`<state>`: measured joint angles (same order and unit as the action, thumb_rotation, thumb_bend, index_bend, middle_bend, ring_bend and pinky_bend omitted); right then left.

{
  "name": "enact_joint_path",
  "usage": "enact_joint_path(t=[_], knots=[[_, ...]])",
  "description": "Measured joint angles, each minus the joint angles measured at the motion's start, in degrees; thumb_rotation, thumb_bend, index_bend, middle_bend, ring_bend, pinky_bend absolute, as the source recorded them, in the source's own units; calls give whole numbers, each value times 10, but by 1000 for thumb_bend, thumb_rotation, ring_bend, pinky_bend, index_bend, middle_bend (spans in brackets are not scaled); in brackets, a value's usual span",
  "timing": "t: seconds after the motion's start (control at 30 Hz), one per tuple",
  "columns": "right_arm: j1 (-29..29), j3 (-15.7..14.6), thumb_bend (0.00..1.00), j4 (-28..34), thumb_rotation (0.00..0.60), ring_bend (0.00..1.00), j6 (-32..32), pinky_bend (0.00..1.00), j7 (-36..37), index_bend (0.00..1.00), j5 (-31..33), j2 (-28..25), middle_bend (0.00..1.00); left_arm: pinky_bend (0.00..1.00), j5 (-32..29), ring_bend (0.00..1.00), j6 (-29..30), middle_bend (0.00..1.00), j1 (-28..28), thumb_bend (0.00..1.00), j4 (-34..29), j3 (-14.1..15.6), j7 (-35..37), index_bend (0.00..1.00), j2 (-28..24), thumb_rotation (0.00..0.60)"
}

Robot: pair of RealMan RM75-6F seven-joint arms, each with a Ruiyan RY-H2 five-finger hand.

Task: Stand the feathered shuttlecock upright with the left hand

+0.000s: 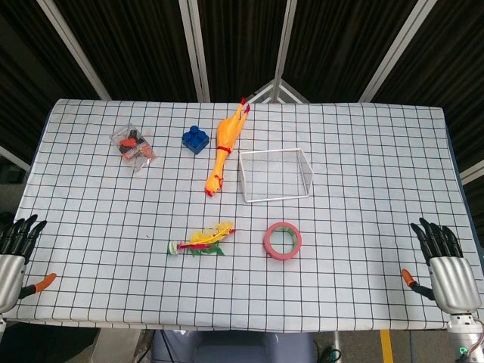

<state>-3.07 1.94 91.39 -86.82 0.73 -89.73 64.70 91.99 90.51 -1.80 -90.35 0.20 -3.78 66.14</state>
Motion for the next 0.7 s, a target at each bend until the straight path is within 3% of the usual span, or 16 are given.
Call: enact_joint_path(t=[0.43, 0.7], knots=[[0, 0, 339, 1, 600, 0, -2, 0, 0, 0, -2, 0, 0, 0, 4, 0, -5, 0, -2, 131, 1, 2, -6, 7, 2, 600], [-1, 1, 339, 1, 600, 0, 0, 0, 1, 0, 0, 1, 0, 0, 7, 0, -48, 0, -33, 244, -28, -4, -33, 224, 1, 600]])
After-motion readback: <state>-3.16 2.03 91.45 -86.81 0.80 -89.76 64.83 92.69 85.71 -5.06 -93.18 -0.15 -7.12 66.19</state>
